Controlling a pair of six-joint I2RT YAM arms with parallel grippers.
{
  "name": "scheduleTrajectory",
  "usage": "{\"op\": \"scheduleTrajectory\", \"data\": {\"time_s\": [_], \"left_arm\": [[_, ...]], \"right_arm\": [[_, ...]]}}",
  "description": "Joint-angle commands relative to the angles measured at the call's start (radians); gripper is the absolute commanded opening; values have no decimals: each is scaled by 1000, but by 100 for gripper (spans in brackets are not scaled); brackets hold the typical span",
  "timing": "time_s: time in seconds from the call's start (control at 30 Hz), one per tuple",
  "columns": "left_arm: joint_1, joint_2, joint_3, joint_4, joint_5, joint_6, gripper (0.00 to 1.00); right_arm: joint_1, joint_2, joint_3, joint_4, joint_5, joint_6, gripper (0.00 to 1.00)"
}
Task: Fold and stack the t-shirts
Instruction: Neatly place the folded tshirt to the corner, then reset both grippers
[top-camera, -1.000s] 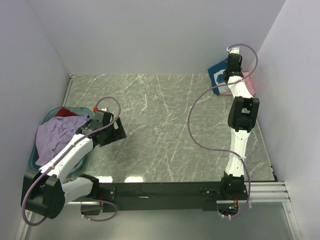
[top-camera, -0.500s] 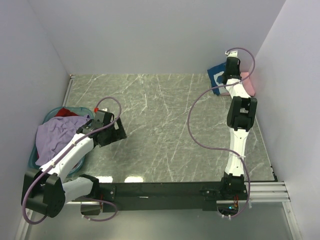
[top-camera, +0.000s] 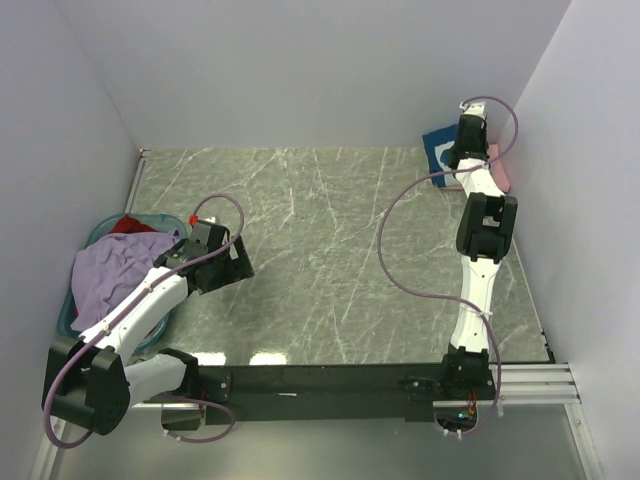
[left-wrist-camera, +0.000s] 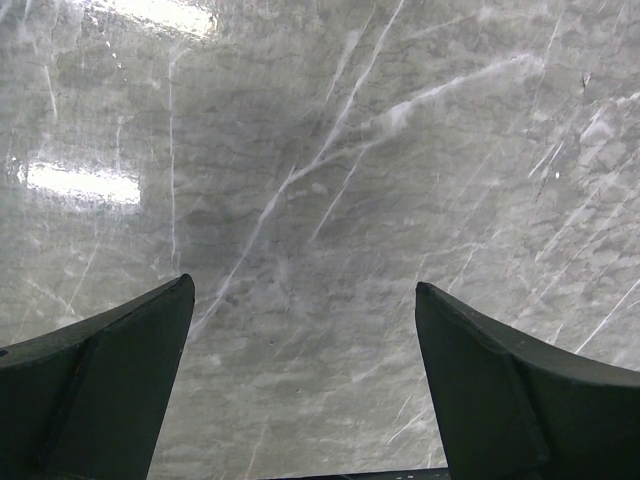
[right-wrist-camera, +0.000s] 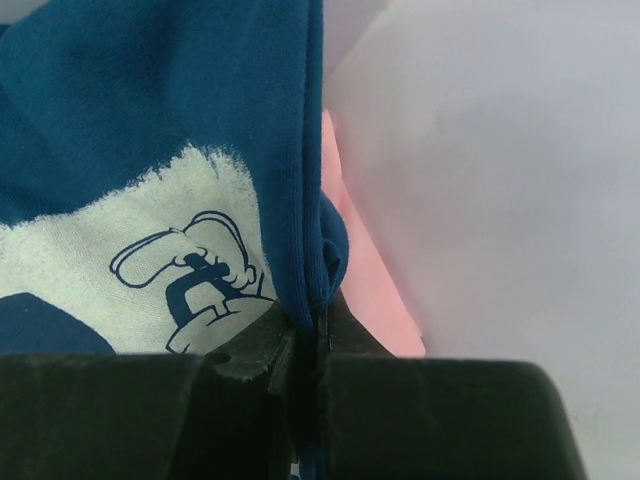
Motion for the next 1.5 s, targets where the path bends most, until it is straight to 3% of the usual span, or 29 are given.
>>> {"op": "scheduleTrajectory", "data": {"time_s": [0.0, 0.07, 0.17, 0.27, 0.4, 0.5, 0.63, 0.77, 0.93, 1.07, 1.27, 1.47], "left_arm": [[-7, 0, 1, 11, -15, -12, 97], [-8, 1, 3, 11, -17, -14, 97], [-10, 0, 1, 11, -17, -14, 97], [-13, 4, 1, 13, -17, -14, 97], [-11, 0, 1, 13, -17, -12, 97], [-13, -10, 3, 14, -20, -14, 97], [-16, -26, 0, 16, -21, -15, 97], [-20, -62, -2, 19, -26, -17, 97], [-22, -129, -2, 28, -30, -17, 97], [-20, -235, 1, 28, -53, -20, 98], [-20, -435, 18, -1, -144, -54, 99], [-20, -589, 106, -108, -381, -75, 100]], "right_arm": [[-25, 19, 29, 73, 49, 26, 6], [-29, 22, 19, 81, 46, 27, 7], [-27, 30, 28, 79, 57, 14, 16], [-27, 22, 5, 114, 88, 7, 52], [-25, 8, 5, 144, 132, -3, 68], [-27, -13, 11, 141, 172, 10, 73], [-21, -73, -9, 95, 141, 59, 73], [-10, -188, -66, 12, 4, 159, 72], [-4, -355, -222, -169, -181, 395, 66], [7, -624, -432, -188, -280, 533, 66], [13, -982, -650, -352, -389, 696, 67], [11, -1352, -756, -514, -426, 702, 68]]}}
